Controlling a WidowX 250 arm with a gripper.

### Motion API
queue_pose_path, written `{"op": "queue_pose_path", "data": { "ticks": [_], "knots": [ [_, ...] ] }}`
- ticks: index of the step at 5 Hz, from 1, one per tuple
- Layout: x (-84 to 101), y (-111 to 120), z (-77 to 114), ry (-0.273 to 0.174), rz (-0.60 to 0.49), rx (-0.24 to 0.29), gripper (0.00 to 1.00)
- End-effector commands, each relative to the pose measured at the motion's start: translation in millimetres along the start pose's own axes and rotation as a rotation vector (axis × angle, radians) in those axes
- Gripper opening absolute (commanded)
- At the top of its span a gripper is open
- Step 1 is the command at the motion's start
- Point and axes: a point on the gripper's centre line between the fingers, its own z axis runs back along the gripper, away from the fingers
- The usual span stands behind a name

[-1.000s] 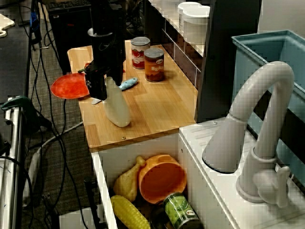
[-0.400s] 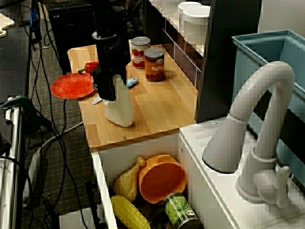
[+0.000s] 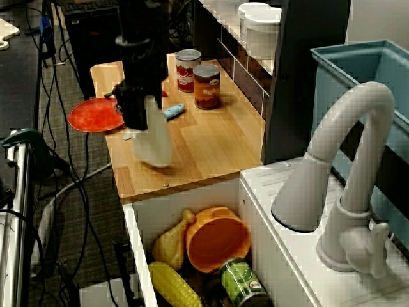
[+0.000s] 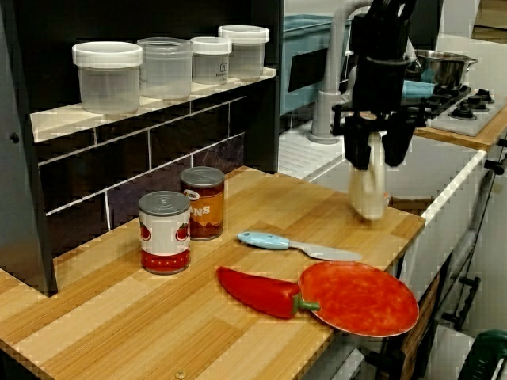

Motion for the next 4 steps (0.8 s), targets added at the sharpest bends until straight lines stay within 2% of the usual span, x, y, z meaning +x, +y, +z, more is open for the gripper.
{"op": "queue_pose_path", "data": {
  "ticks": [1,2,4],
  "knots": [
    [18.1,-6.6,63.9,-0.095,0.056,0.015,0.0],
    [20.8,-1.0,85.0,-0.113,0.09,0.021,0.0],
    [28.2,24.1,121.4,-0.121,0.18,0.042,0.0]
  ]
}}
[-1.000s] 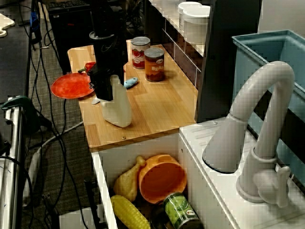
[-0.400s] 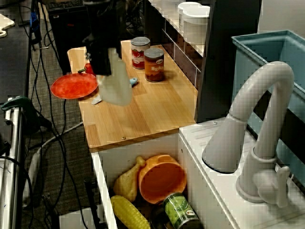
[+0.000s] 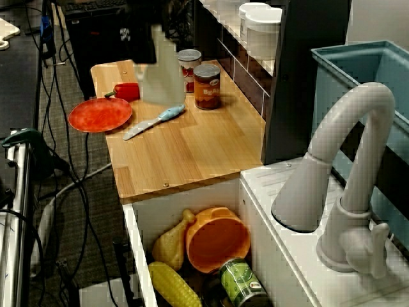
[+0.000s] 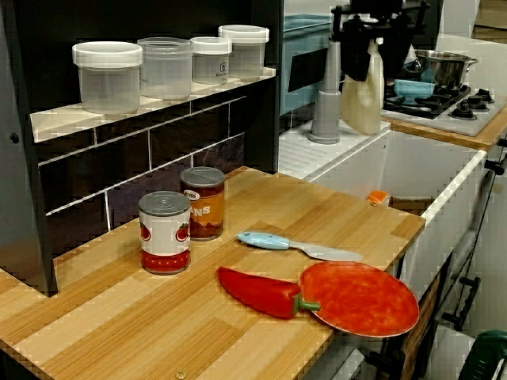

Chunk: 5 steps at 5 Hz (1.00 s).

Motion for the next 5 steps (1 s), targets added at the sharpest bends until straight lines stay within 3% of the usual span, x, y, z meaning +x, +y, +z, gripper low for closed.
{"op": "queue_pose_path", "data": {
  "ticks": [1,3,5],
  "knots": [
    [26.5,24.4,47.6,-0.05,0.087,0.04,0.0],
    [42.5,56.2,41.7,-0.019,0.12,0.063,0.0],
    [35.1,90.5,35.3,0.036,0.131,0.076,0.0]
  ]
}}
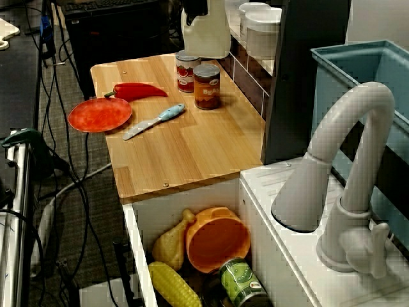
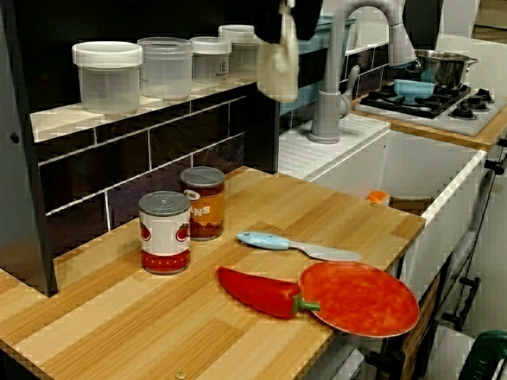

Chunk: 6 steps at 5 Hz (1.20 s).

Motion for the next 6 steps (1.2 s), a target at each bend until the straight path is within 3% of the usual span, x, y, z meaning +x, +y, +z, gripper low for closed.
{"op": "queue_pose_path", "data": {
  "ticks": [1,3,5,6],
  "knots": [
    [-11.6,8.8,10.0,-0.002,-0.024,0.02,0.0],
    [-20.3,6.1,3.7,0.013,-0.046,0.022,0.0],
    [-28.8,10.2,-17.4,0.023,-0.053,0.038,0.0],
    [-29.7,21.3,-38.6,0.027,-0.043,0.062,0.0]
  ]
}}
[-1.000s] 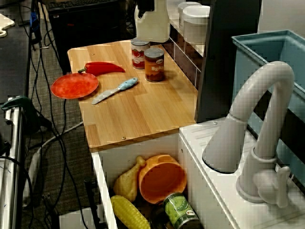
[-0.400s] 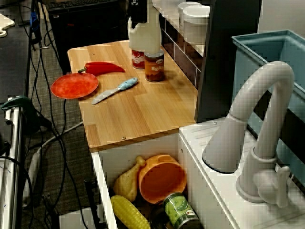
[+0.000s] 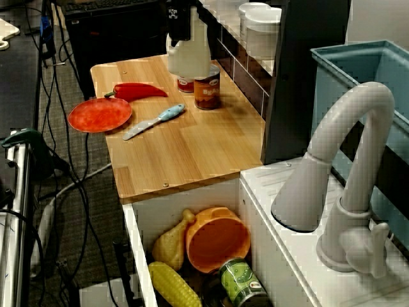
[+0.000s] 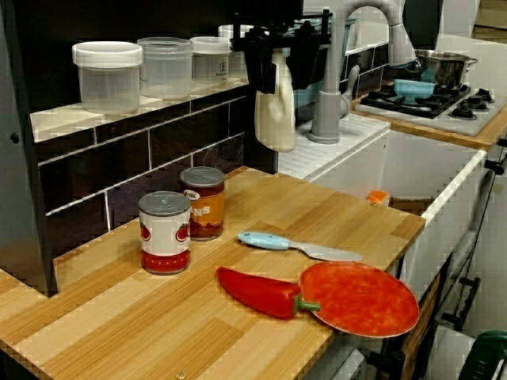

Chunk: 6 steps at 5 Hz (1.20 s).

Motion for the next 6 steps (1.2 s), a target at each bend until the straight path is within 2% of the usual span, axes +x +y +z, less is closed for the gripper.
{"op": "queue_pose_path", "data": {
  "ticks": [1,3,6],
  "knots": [
    [-1.7,15.8,-20.2,-0.027,-0.012,0.083,0.0],
    [-1.3,12.5,-23.0,-0.054,-0.042,0.087,0.0],
    [-2.2,9.1,-41.8,-0.07,-0.059,0.113,0.0]
  ]
}}
